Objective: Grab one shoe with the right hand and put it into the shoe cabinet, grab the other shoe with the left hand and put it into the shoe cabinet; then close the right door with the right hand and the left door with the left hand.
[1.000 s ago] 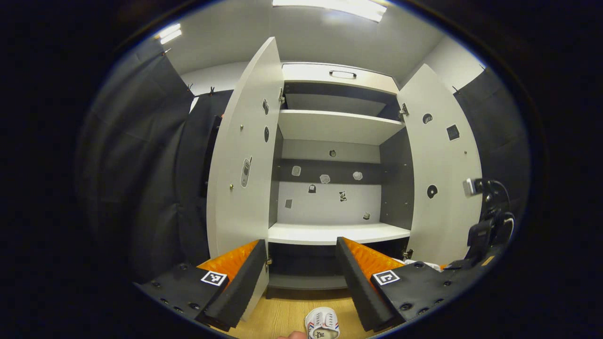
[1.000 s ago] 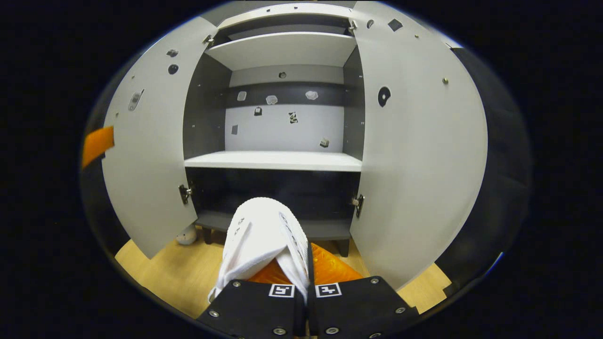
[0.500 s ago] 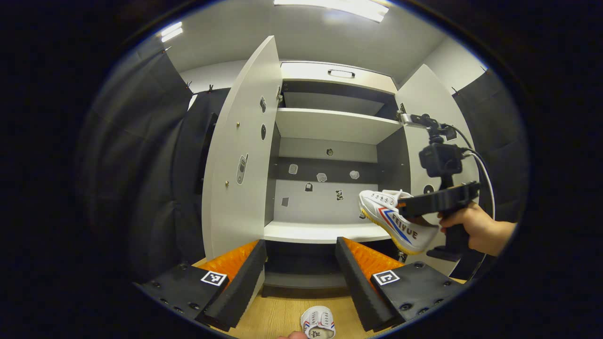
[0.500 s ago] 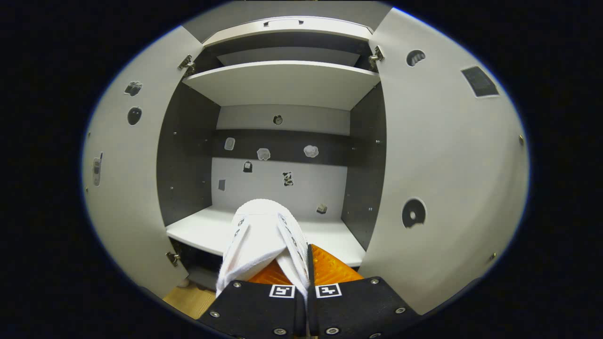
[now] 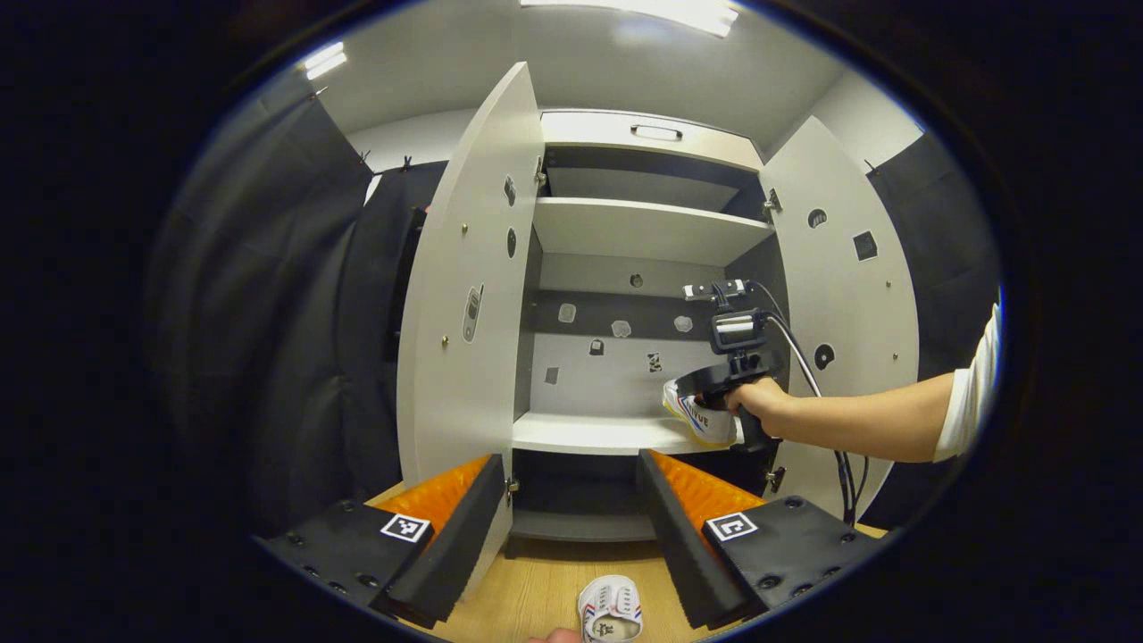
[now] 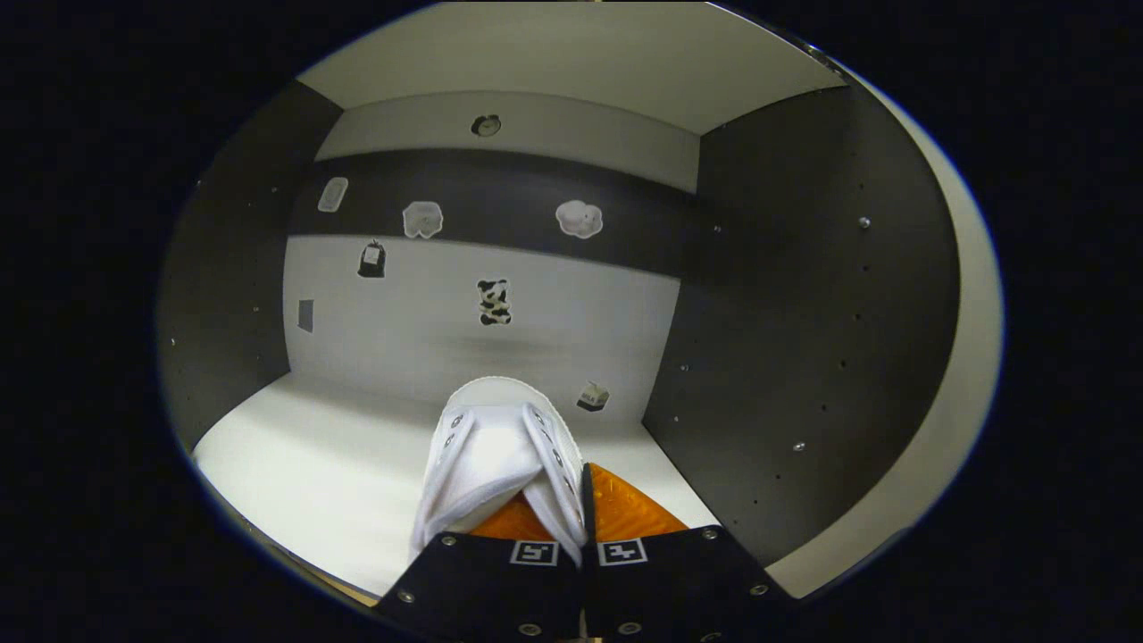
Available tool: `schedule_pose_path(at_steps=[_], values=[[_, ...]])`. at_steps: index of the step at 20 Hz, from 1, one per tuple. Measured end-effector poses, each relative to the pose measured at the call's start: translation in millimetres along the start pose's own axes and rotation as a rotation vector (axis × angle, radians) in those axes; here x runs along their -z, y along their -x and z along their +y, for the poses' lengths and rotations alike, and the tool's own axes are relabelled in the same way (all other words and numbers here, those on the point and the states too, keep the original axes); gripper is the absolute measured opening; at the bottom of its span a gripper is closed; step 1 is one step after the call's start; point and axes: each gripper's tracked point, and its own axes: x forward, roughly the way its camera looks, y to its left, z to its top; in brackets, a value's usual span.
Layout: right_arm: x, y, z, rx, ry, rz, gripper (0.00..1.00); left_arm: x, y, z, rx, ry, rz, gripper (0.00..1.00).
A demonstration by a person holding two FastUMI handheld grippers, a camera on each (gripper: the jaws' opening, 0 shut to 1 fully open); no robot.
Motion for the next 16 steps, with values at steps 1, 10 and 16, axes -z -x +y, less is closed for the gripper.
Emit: schedule_pose_path(at_steps=[1, 10, 16], values=[[0.6, -2.1, 0.3, -0.003, -0.014, 0.014, 0.02, 1.6, -0.5, 2.5, -0.007, -0.001, 0.004, 0.96], [5.1, 14.3, 4.9, -0.080, 0.012, 0.051, 0.41, 8.3, -8.0, 2.6, 0.002, 0.025, 0.023, 0.96], [15.8, 33.0, -2.3, -0.119, -0.016, 0.081, 0.80, 9.2, -9.1, -7.2, 0.028, 0.034, 0.018, 0.96]])
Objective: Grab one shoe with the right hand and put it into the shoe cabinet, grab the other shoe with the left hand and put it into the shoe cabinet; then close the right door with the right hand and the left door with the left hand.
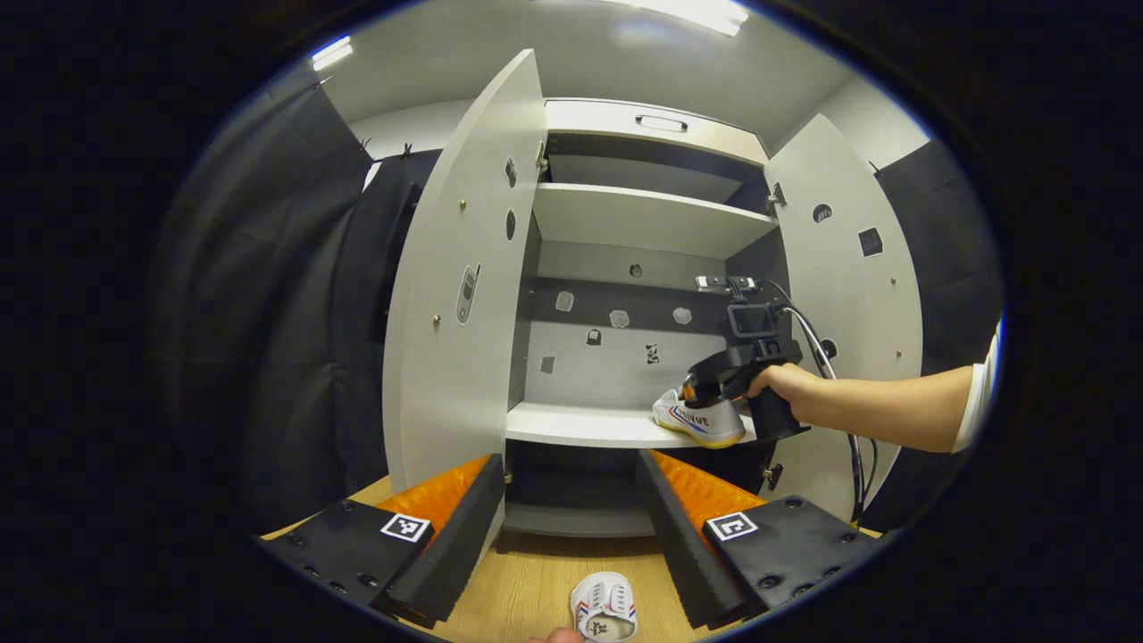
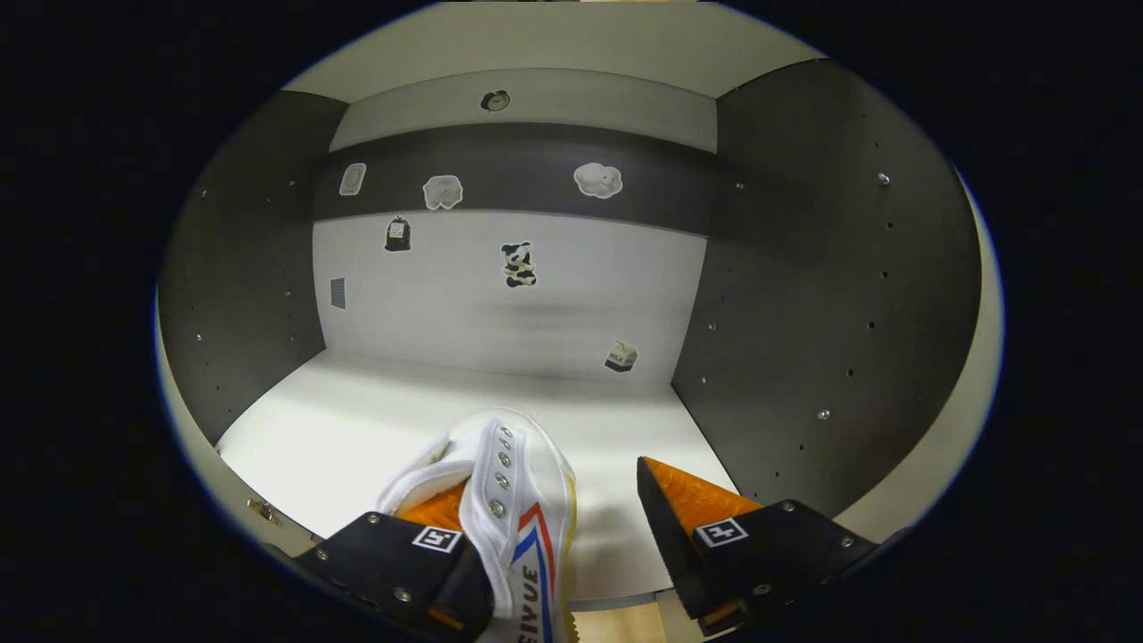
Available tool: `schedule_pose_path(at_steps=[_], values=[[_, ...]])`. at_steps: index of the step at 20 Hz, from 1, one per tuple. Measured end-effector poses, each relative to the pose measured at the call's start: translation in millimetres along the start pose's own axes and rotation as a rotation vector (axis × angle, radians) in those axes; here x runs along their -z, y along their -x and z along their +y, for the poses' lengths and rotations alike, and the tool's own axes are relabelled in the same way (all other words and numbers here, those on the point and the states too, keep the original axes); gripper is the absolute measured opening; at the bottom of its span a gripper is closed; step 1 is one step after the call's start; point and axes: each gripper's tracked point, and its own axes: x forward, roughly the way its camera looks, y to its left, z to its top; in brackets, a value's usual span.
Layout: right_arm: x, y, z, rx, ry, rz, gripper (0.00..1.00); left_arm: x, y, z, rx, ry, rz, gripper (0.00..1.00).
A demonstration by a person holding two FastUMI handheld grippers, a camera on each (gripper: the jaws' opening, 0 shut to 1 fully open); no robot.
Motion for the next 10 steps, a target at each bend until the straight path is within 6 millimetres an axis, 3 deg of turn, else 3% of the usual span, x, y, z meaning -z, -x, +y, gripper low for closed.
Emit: schedule_pose_path(at_steps=[5, 10], values=[[3.4, -21.0, 0.1, -0.004, -0.141, 0.038, 0.83, 3.7, -2.5, -6.0, 0.014, 0.039, 0.018, 0.94], [-0.7, -6.9, -11.9, -0.015, 0.015, -0.079, 0.84, 10.9, 1.4, -0.1, -0.004, 0.049, 0.030, 0.96]])
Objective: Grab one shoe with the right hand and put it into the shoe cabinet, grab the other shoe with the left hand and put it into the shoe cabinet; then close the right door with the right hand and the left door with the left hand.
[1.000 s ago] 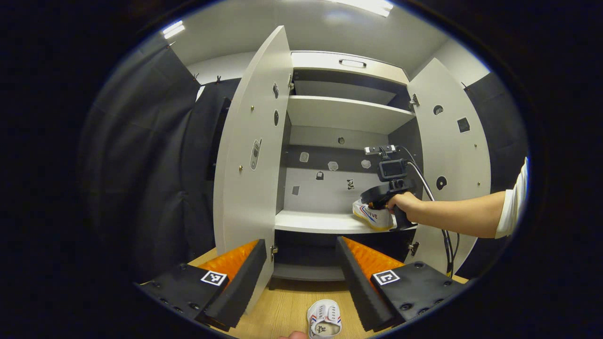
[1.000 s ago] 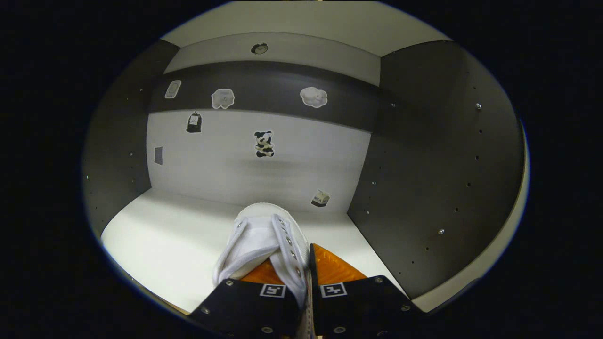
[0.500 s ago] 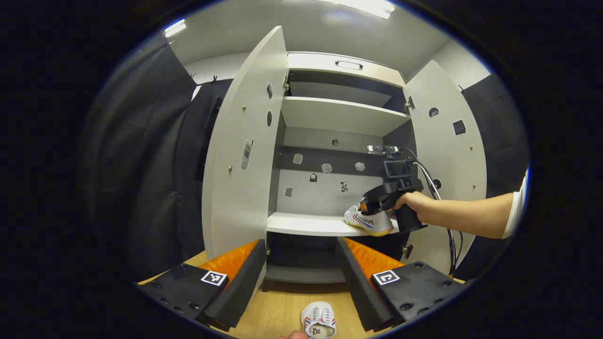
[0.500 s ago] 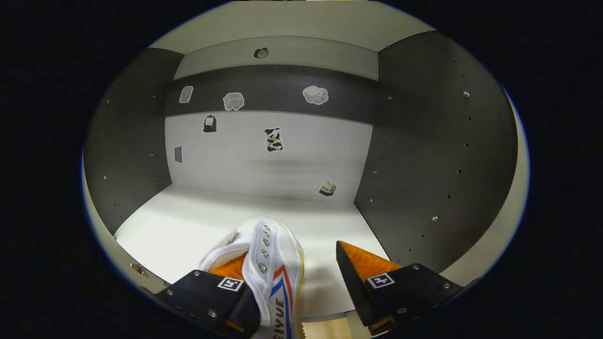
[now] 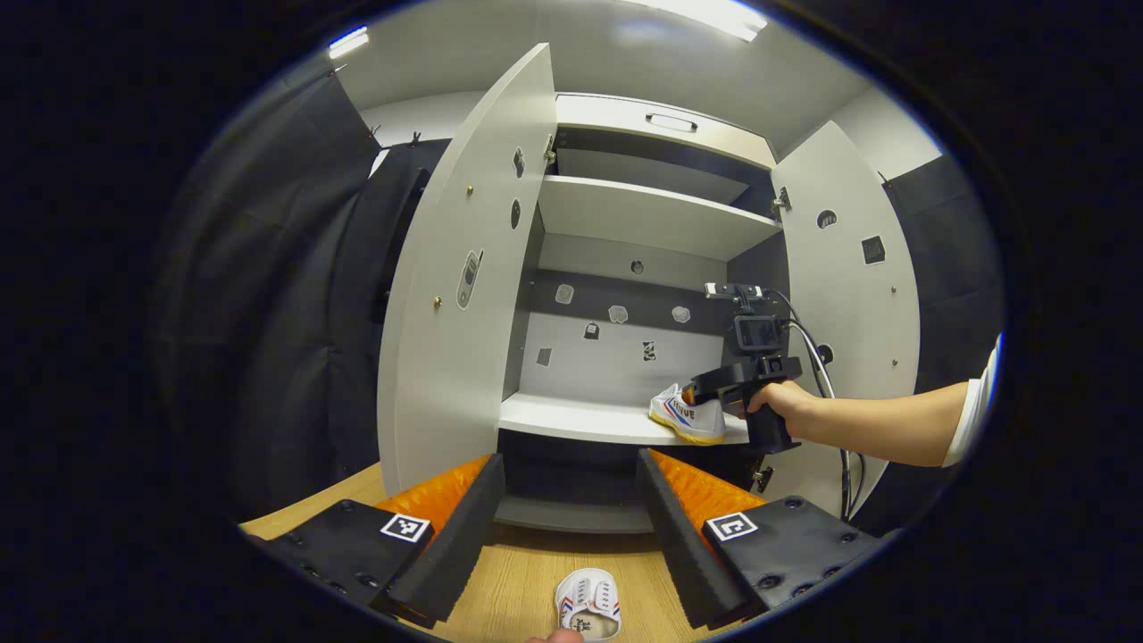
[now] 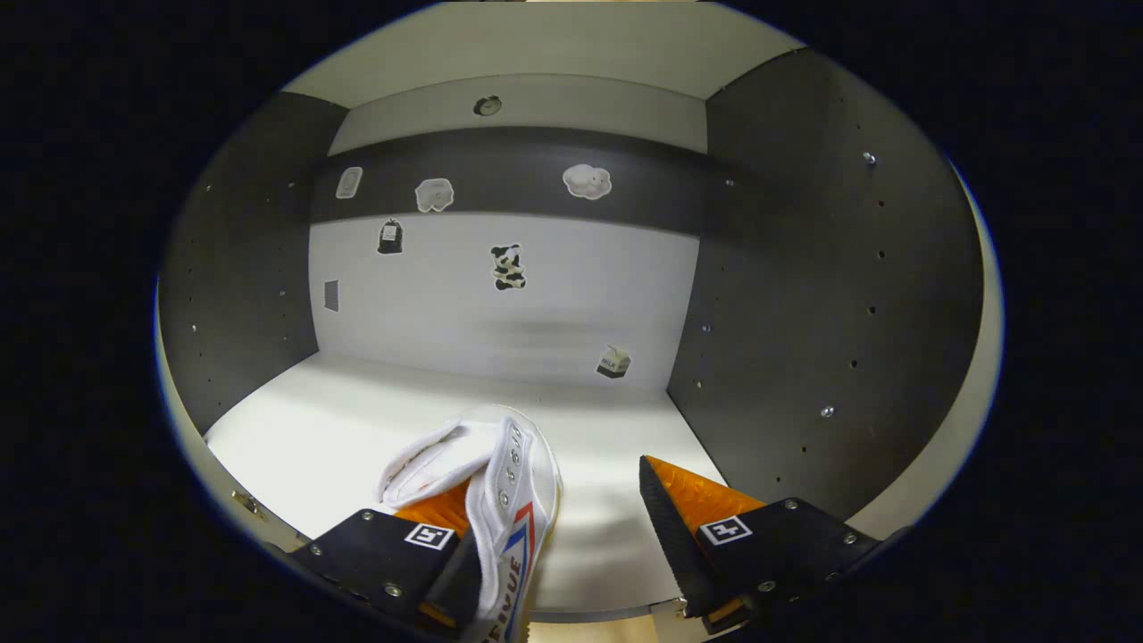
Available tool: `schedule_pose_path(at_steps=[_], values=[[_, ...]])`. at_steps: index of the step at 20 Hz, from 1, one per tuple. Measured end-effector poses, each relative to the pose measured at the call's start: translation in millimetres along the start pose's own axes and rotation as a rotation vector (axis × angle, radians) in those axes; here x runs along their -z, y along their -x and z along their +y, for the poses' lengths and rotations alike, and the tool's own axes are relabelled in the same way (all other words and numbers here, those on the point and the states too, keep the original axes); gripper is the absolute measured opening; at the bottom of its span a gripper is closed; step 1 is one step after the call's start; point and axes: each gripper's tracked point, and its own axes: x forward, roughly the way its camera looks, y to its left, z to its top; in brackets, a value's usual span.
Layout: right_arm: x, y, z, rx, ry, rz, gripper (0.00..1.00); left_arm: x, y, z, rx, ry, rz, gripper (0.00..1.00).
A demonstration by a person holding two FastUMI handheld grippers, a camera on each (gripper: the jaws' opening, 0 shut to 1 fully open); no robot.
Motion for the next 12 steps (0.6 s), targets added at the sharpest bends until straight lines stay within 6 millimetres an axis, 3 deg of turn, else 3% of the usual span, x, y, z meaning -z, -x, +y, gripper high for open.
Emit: schedule_pose_path(at_steps=[4, 10, 12], values=[[2.6, 25.2, 1.0, -0.039, -0.021, 0.000, 0.88, 2.9, 1.0, 4.4, -0.010, 0.008, 0.007, 0.96], [-25.1, 62.1, 6.0, -0.093, -0.036, -0.077, 0.88, 4.7, -2.9, 8.2, -0.017, 0.000, 0.013, 0.97], [-42.8, 88.0, 10.9, -0.120, -0.054, -0.137, 0.88, 1.6, -1.1, 8.1, -0.016, 0.006, -0.001, 0.96]])
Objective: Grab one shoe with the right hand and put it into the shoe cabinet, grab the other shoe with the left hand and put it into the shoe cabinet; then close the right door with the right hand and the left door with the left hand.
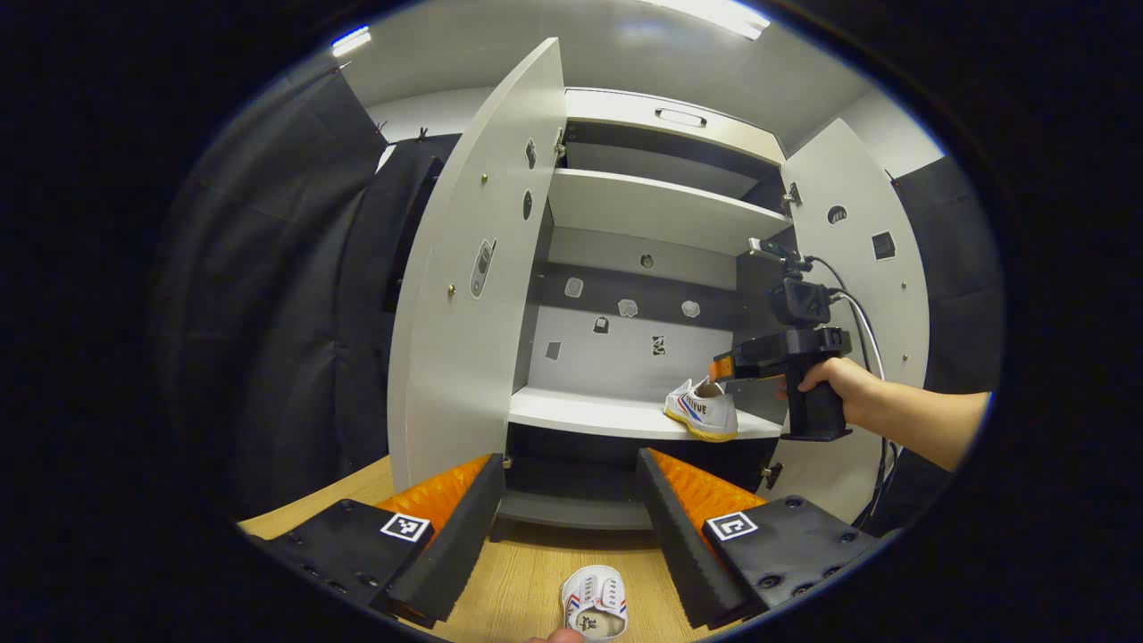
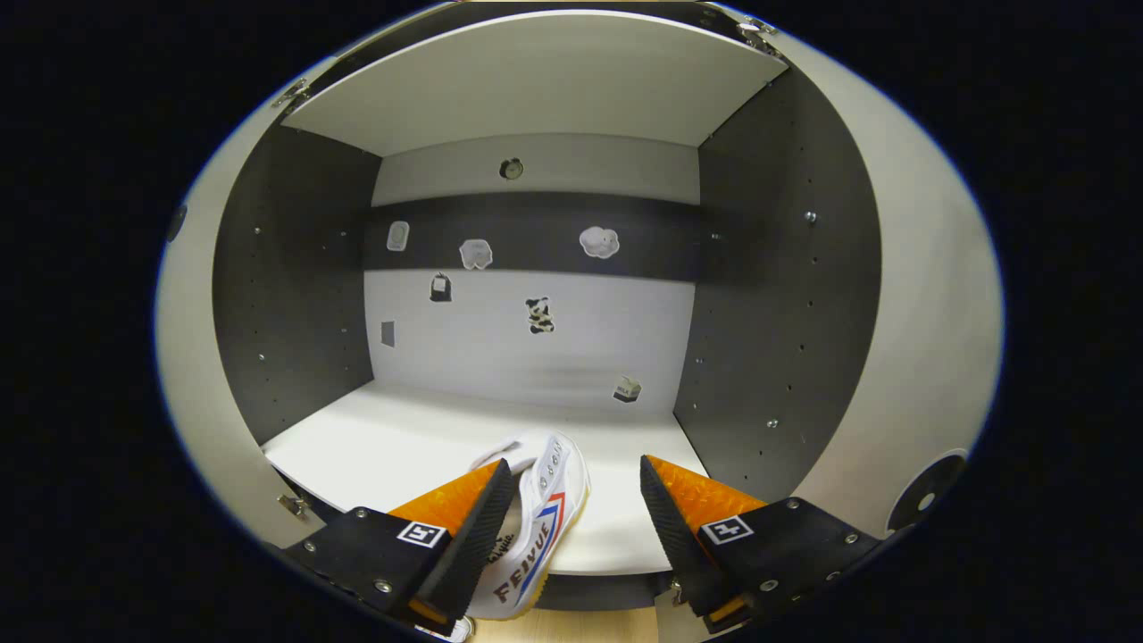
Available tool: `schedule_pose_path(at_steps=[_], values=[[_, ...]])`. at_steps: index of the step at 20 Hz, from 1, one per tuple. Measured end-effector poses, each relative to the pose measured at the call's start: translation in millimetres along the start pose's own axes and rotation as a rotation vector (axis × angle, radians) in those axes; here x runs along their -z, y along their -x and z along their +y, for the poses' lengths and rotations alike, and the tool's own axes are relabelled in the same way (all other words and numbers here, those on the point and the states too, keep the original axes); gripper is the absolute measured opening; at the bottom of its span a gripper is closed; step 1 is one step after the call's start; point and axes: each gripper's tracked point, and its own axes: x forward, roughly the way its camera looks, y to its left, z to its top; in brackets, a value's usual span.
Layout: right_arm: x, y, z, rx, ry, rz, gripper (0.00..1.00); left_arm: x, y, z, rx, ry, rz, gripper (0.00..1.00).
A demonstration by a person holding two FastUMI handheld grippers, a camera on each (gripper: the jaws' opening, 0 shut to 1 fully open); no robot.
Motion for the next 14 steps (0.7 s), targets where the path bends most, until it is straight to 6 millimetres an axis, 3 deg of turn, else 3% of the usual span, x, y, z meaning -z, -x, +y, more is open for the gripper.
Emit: schedule_pose_path(at_steps=[3, 4, 6, 11, 14], values=[[-32.7, 52.0, 8.3, -0.034, -0.019, -0.110, 0.88, -0.4, 1.1, 0.9, -0.006, -0.014, -0.001, 0.96], [-39.4, 71.6, 10.1, -0.043, -0.019, -0.141, 0.88, -1.1, 1.6, 1.2, -0.007, -0.015, -0.003, 1.00], [-43.7, 108.9, 11.6, -0.060, -0.014, -0.186, 0.88, -1.1, 0.9, 0.2, -0.002, -0.012, -0.004, 0.96], [-23.6, 189.3, 5.9, -0.073, -0.035, -0.269, 0.88, 2.3, 1.9, -3.2, 0.009, -0.027, -0.009, 0.96], [-4.6, 221.2, -2.5, -0.036, -0.003, -0.328, 0.88, 15.8, 3.7, -8.4, 0.026, -0.046, 0.021, 0.96]])
